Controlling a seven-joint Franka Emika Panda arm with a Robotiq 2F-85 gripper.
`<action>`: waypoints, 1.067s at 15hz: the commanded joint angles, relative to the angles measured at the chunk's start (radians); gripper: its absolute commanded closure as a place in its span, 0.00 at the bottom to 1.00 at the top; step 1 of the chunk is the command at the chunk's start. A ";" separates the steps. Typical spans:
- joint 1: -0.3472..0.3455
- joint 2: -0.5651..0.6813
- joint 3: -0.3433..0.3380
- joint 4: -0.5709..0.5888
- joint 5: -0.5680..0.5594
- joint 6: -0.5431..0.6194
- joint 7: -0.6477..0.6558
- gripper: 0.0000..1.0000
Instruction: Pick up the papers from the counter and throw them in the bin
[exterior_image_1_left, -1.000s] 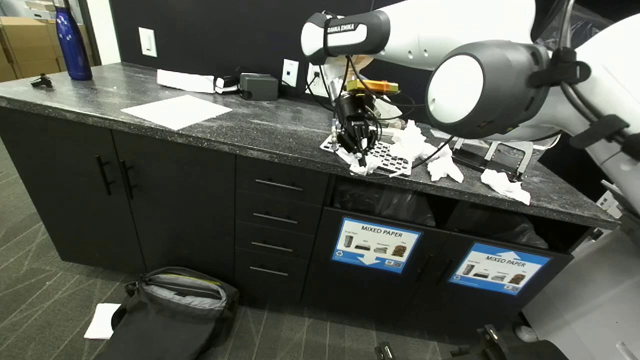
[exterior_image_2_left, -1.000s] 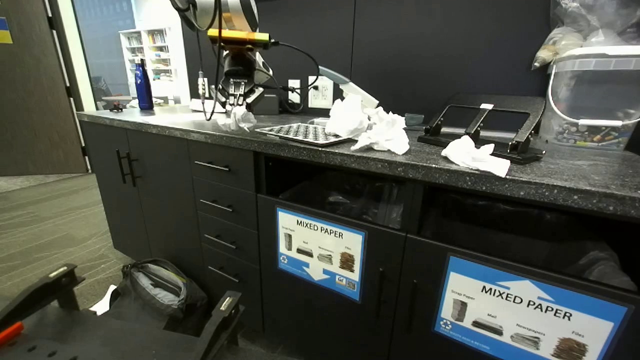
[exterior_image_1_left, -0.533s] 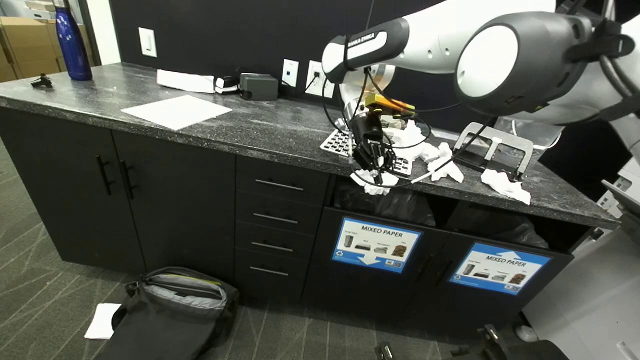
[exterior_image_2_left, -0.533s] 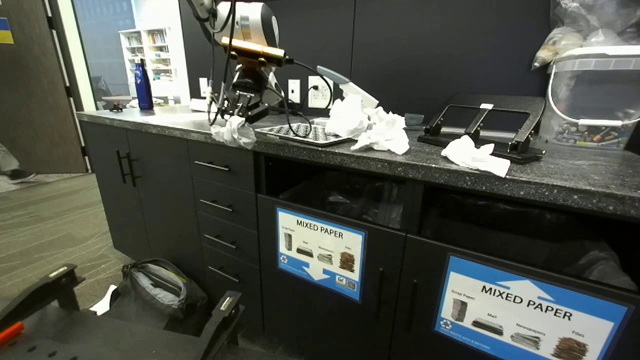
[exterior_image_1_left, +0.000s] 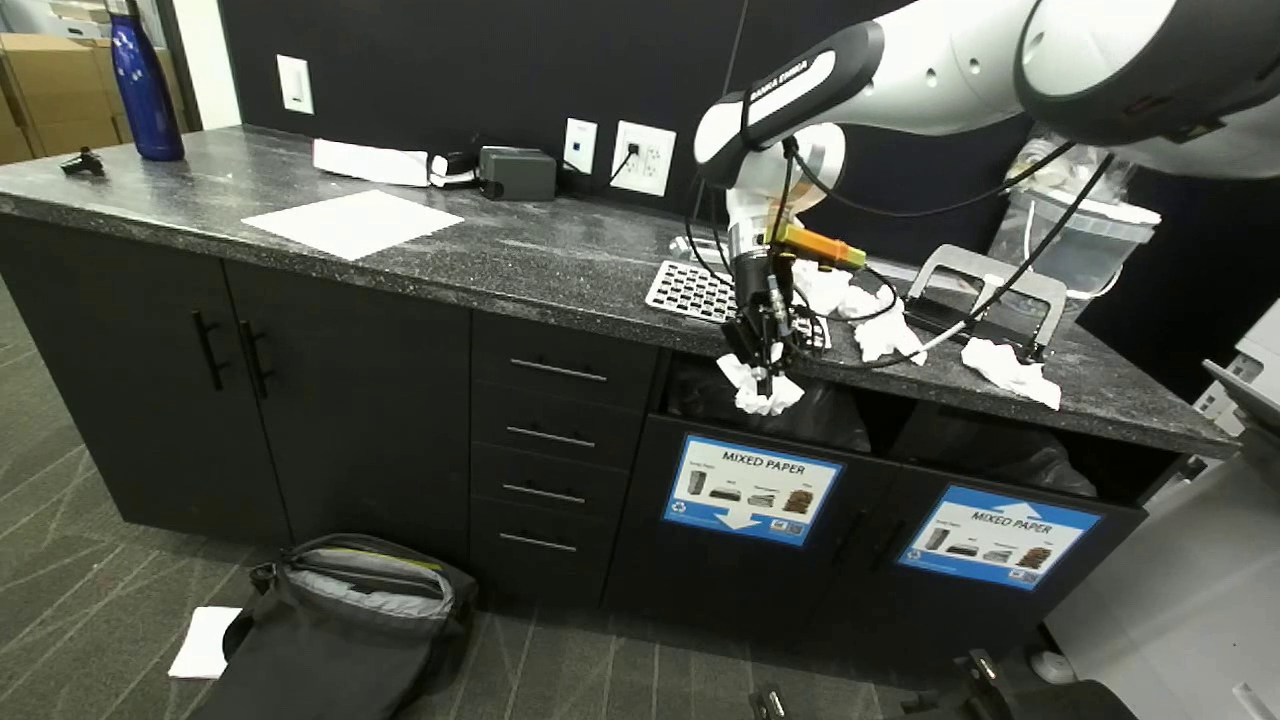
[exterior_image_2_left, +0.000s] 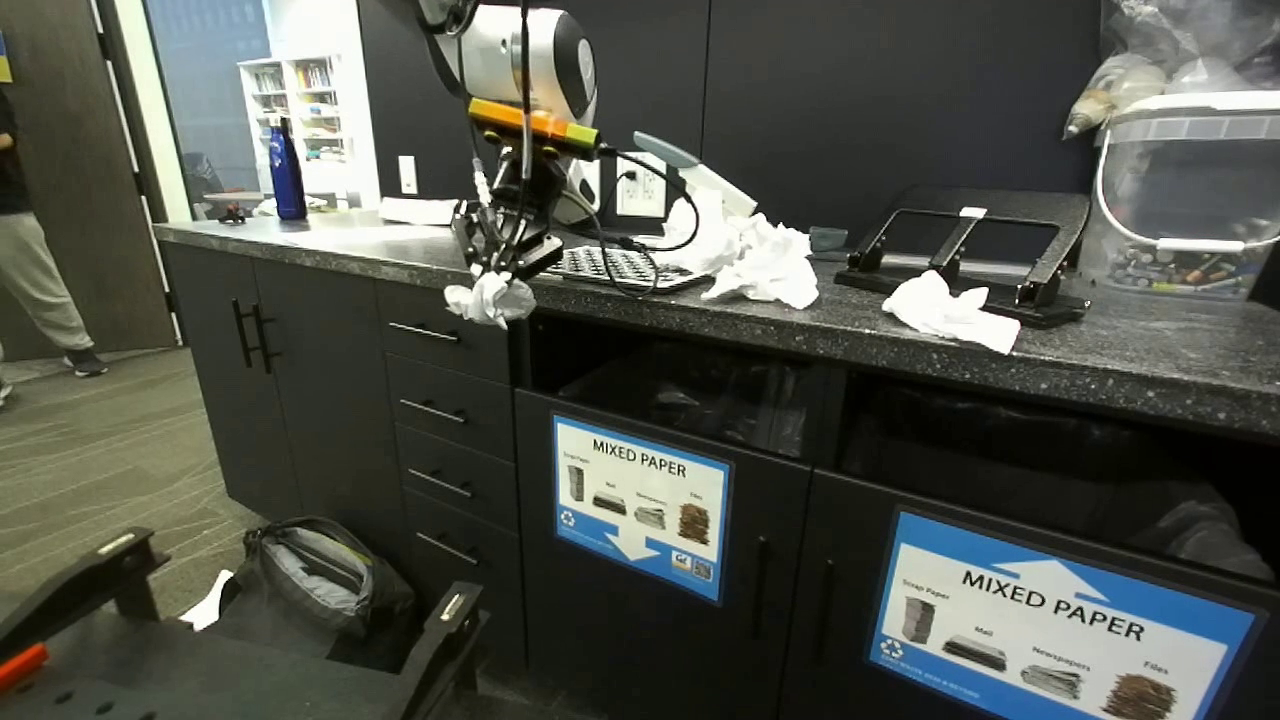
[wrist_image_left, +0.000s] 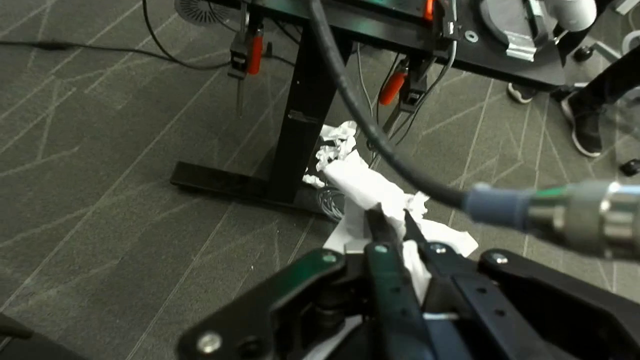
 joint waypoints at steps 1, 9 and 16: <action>-0.013 -0.161 0.019 -0.241 -0.005 0.157 -0.021 0.98; 0.009 -0.409 0.023 -0.642 -0.023 0.494 0.029 0.98; 0.051 -0.541 0.034 -1.005 0.011 1.020 0.253 0.98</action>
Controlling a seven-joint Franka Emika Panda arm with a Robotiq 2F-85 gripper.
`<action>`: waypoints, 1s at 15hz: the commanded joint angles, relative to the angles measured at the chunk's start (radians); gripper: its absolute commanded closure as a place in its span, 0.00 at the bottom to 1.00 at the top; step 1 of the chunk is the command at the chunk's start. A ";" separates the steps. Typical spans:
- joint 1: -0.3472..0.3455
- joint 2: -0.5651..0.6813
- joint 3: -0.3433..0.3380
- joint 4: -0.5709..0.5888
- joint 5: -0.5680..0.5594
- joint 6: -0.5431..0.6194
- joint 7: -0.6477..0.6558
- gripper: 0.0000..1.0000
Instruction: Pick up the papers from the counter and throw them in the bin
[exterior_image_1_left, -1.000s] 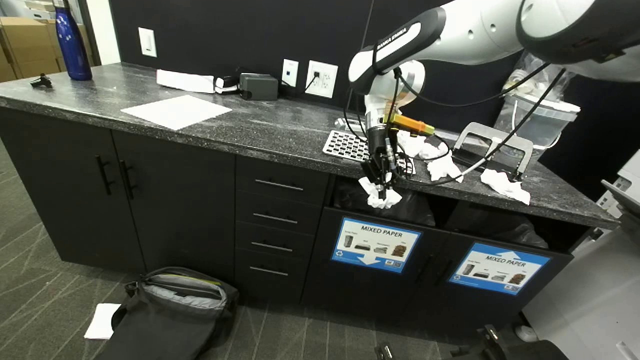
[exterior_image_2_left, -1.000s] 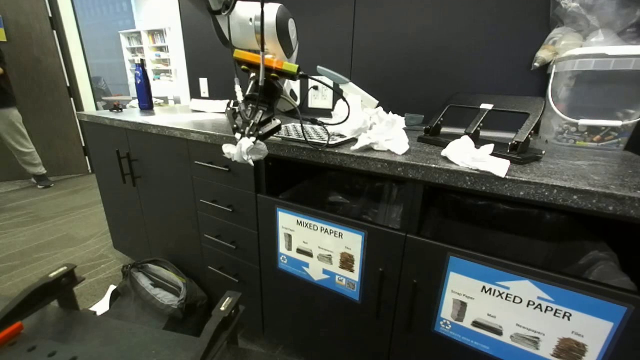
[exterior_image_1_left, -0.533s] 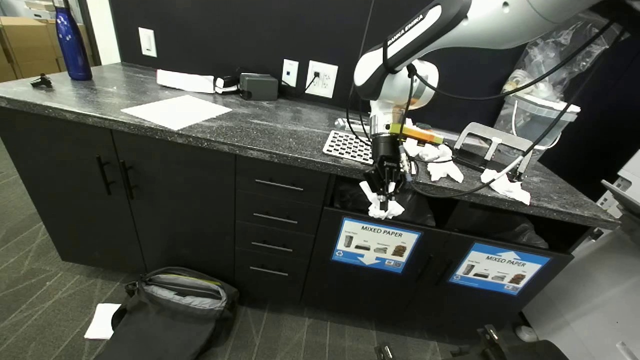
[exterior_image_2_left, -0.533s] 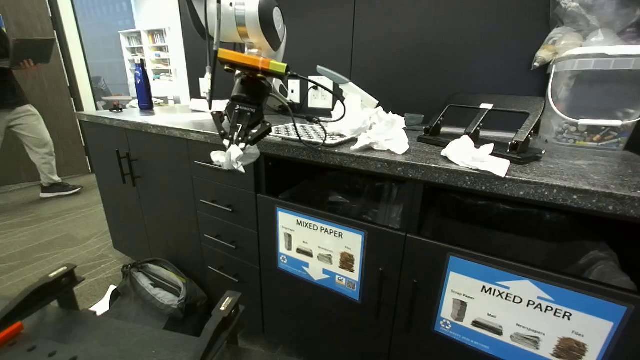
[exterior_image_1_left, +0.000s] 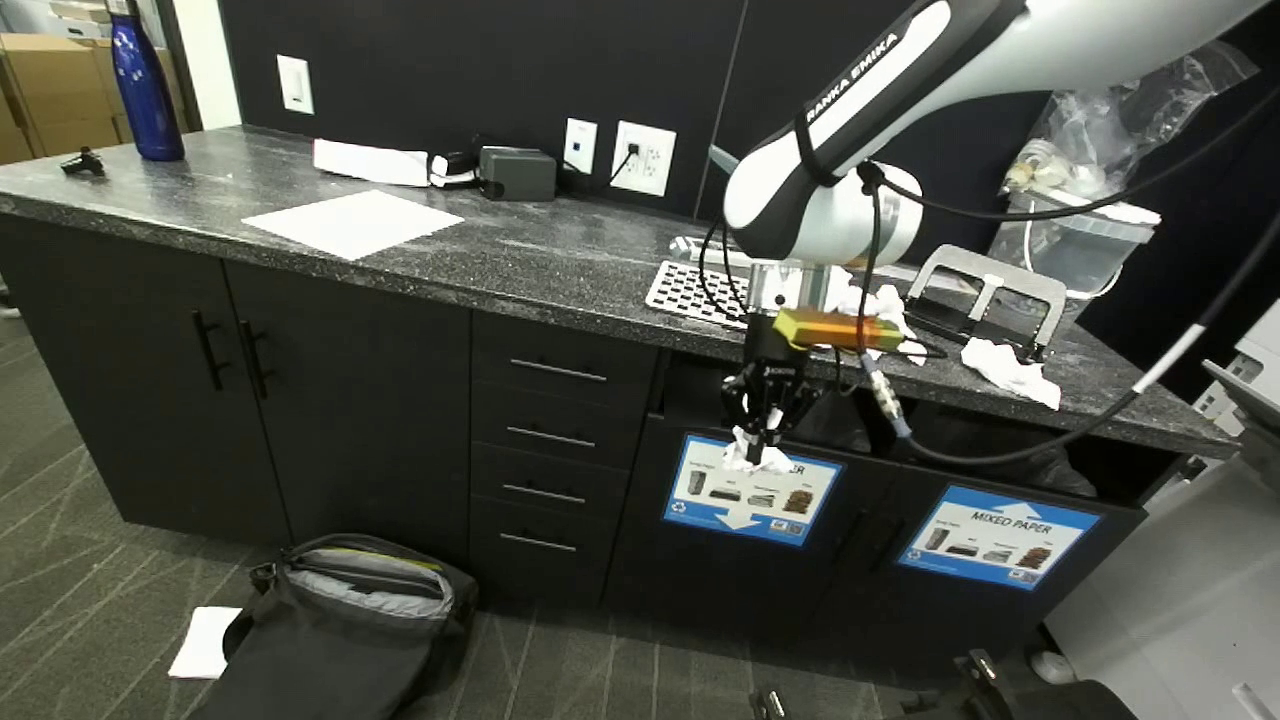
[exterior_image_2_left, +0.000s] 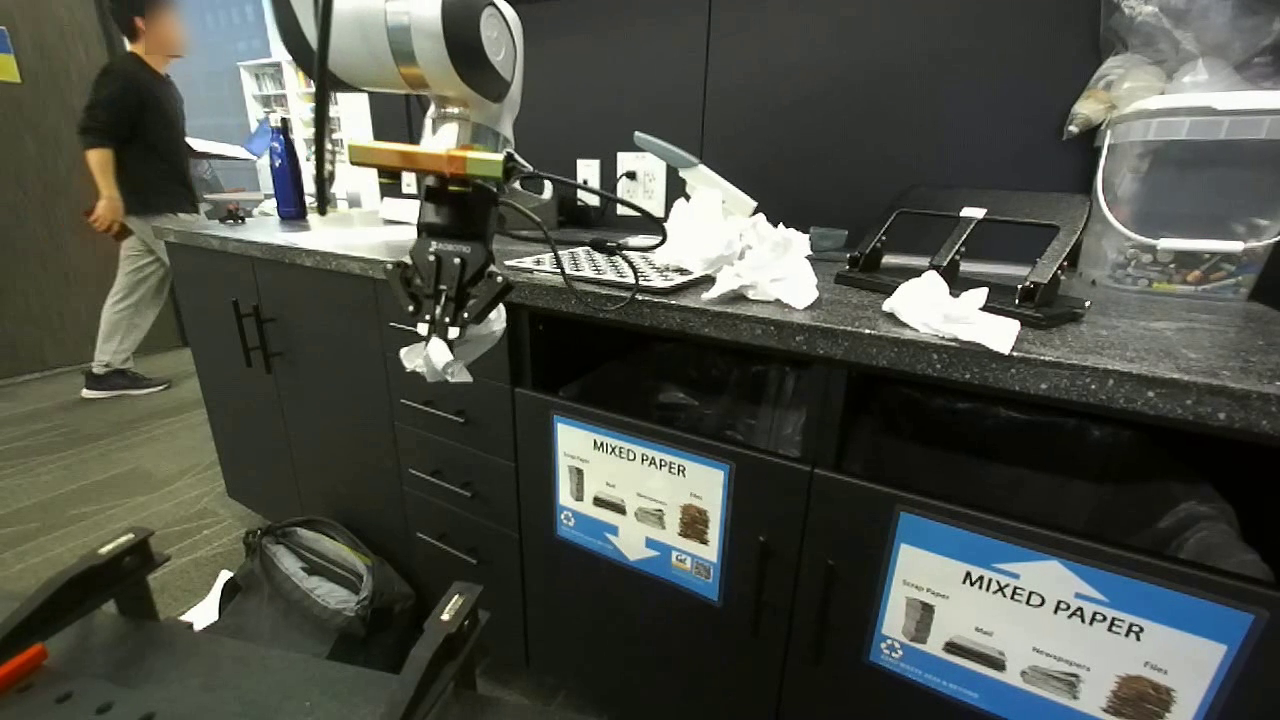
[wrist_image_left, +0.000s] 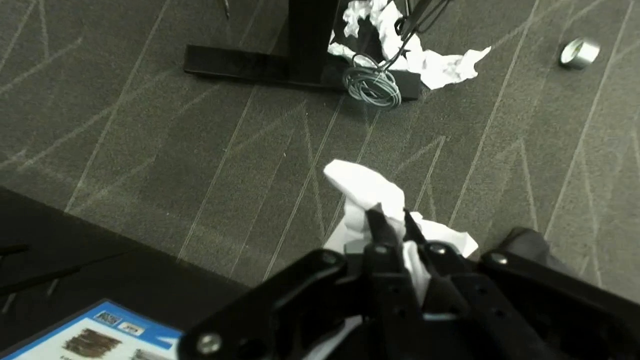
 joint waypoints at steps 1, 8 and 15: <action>0.029 -0.064 0.001 -0.187 0.016 0.275 0.123 0.98; 0.064 0.145 -0.048 -0.222 0.015 0.852 0.275 0.98; -0.018 0.418 -0.002 -0.092 0.136 1.314 0.296 0.98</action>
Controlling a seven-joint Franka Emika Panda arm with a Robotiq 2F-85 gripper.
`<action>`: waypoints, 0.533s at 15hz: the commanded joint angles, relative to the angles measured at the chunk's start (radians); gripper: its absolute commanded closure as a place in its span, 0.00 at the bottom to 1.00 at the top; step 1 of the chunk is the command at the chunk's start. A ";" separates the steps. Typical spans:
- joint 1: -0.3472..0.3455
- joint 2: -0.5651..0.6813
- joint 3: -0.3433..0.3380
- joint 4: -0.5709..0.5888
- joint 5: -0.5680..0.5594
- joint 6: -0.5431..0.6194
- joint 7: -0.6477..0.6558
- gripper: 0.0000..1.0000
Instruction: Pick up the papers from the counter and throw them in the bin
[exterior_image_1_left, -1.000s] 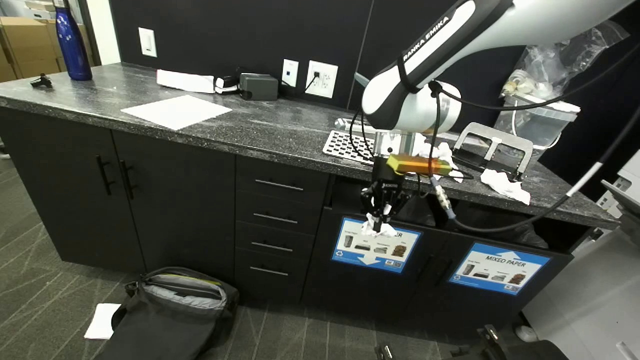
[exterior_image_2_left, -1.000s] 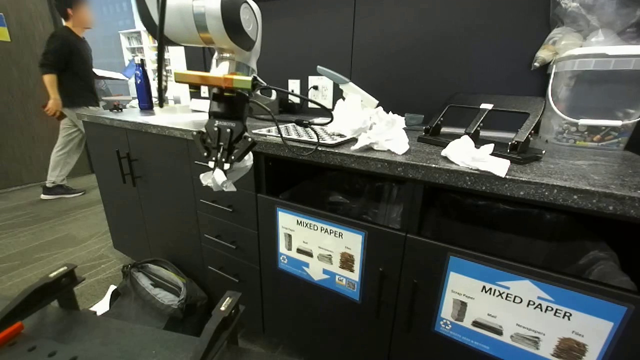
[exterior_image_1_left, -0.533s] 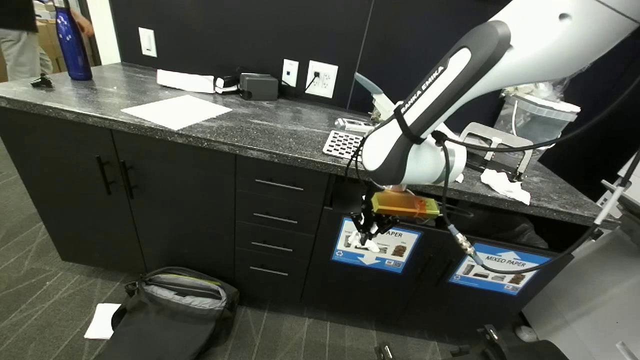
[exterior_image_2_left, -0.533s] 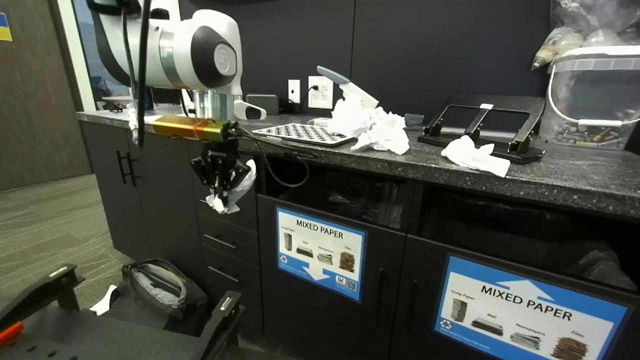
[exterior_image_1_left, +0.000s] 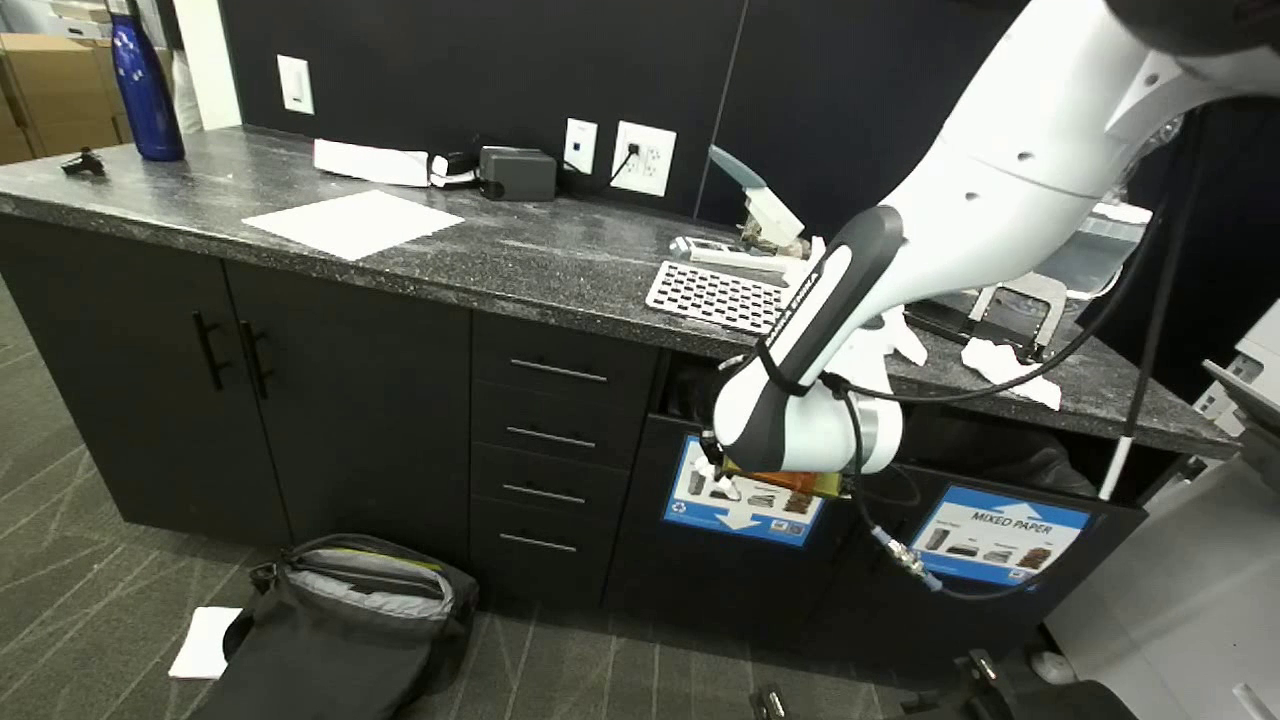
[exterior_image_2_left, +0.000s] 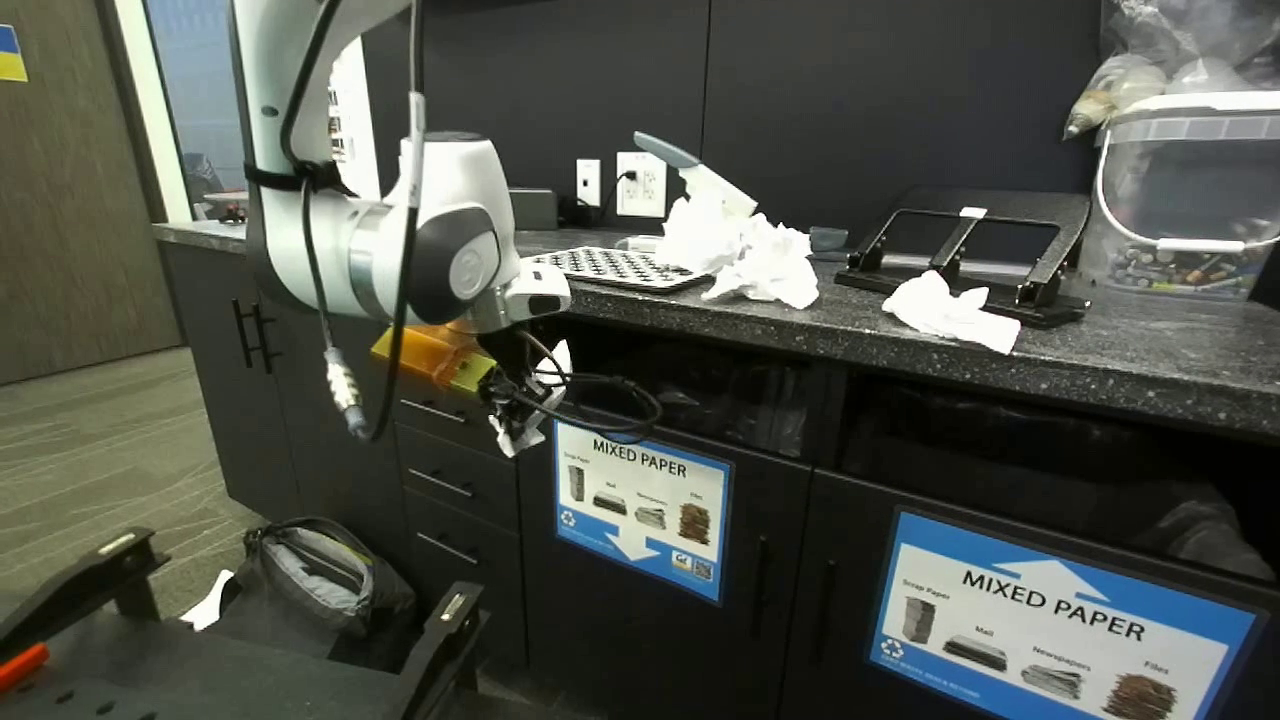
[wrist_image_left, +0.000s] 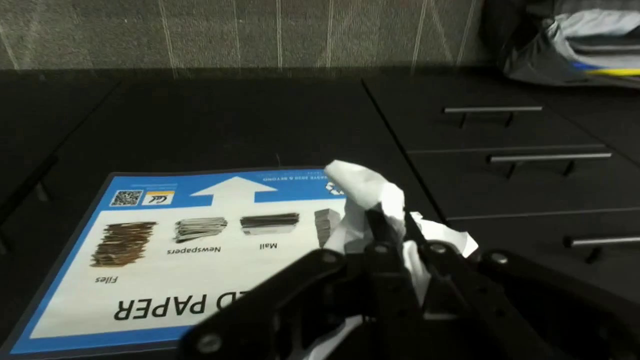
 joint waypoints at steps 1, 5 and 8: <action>-0.053 0.100 0.056 0.099 0.065 0.151 0.037 0.98; -0.057 0.163 0.063 0.184 0.112 0.307 0.067 0.98; -0.043 0.268 0.038 0.298 0.131 0.442 0.054 0.98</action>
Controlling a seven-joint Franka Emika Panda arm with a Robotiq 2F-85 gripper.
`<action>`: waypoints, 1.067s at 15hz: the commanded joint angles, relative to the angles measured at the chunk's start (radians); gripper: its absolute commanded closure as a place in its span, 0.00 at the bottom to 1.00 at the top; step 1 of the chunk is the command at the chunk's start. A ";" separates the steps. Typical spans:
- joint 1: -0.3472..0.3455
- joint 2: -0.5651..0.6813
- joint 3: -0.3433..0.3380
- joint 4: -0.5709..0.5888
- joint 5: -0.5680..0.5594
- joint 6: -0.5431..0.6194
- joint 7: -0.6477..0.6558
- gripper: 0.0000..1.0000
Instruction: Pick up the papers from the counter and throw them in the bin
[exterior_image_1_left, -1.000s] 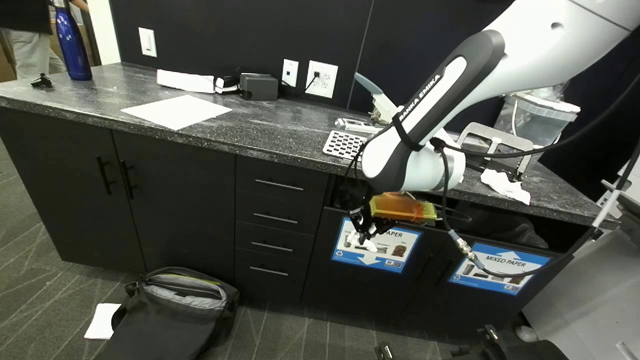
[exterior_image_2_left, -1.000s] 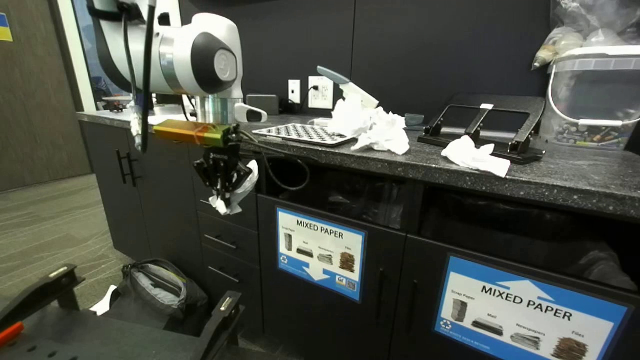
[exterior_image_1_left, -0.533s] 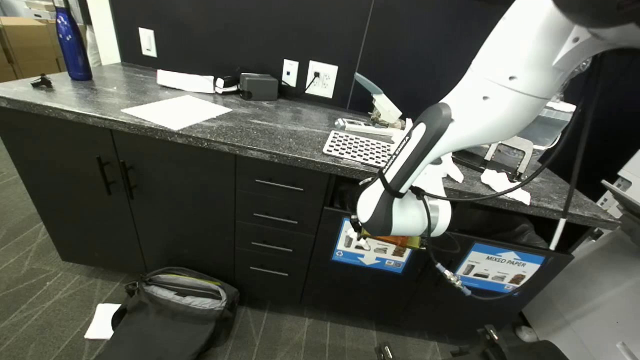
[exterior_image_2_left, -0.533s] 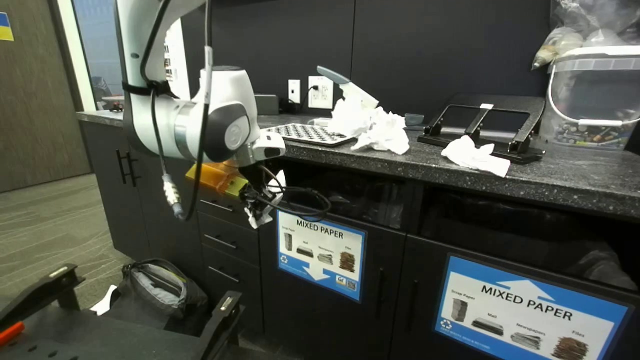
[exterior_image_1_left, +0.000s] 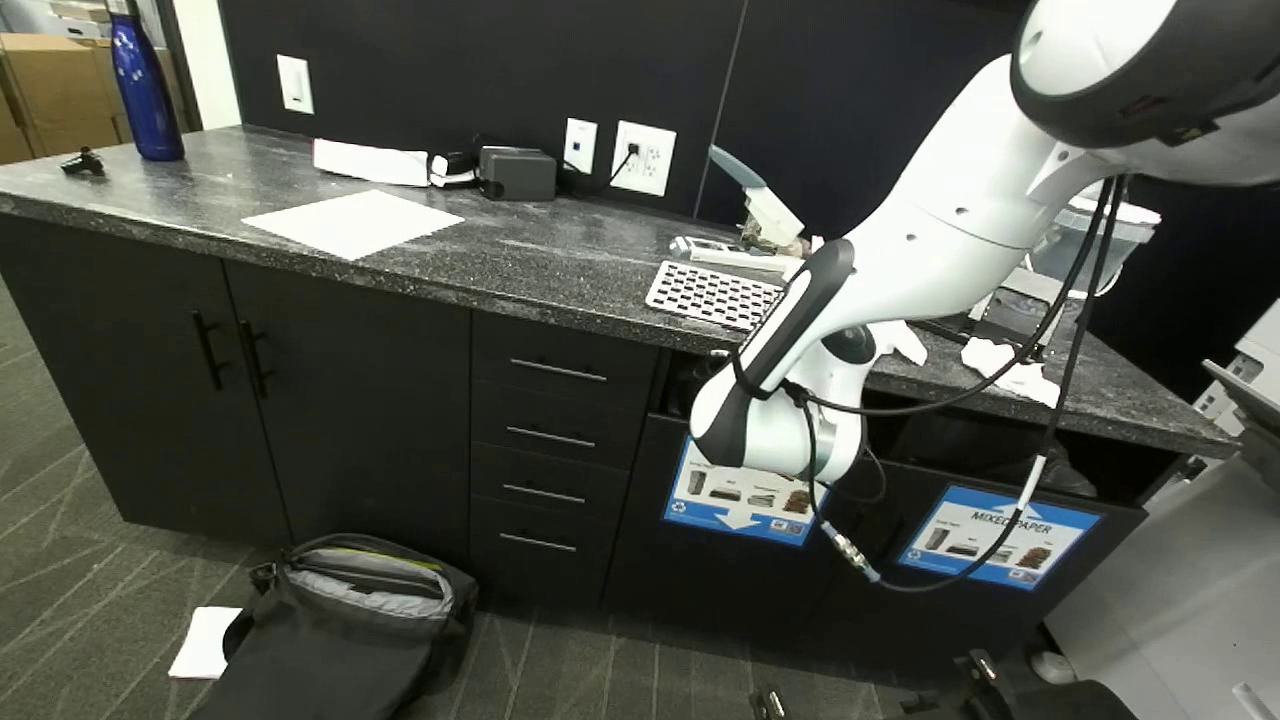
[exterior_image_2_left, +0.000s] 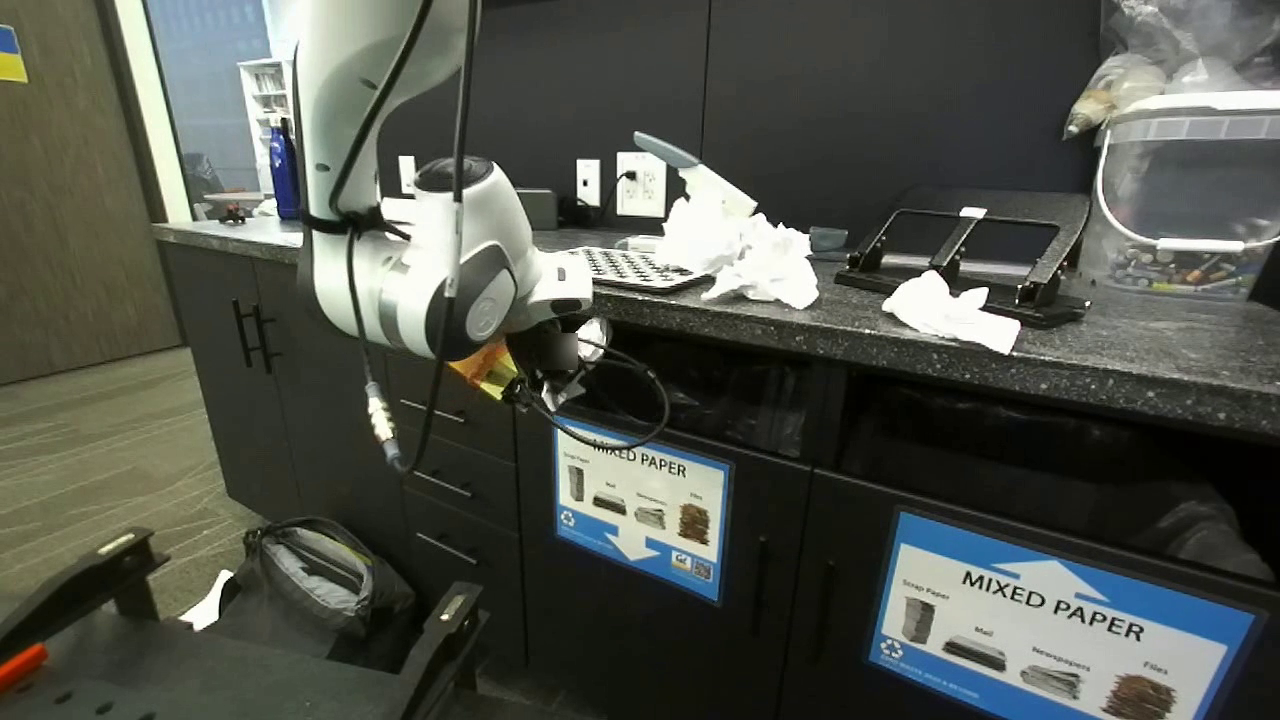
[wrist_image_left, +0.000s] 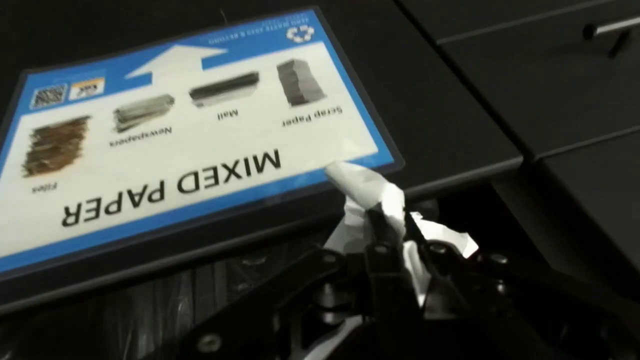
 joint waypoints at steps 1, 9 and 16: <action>0.012 0.152 -0.016 0.174 0.041 0.161 -0.001 0.98; 0.039 0.401 -0.026 0.501 0.160 0.376 -0.040 0.94; 0.107 0.418 -0.104 0.610 0.460 0.236 -0.265 0.34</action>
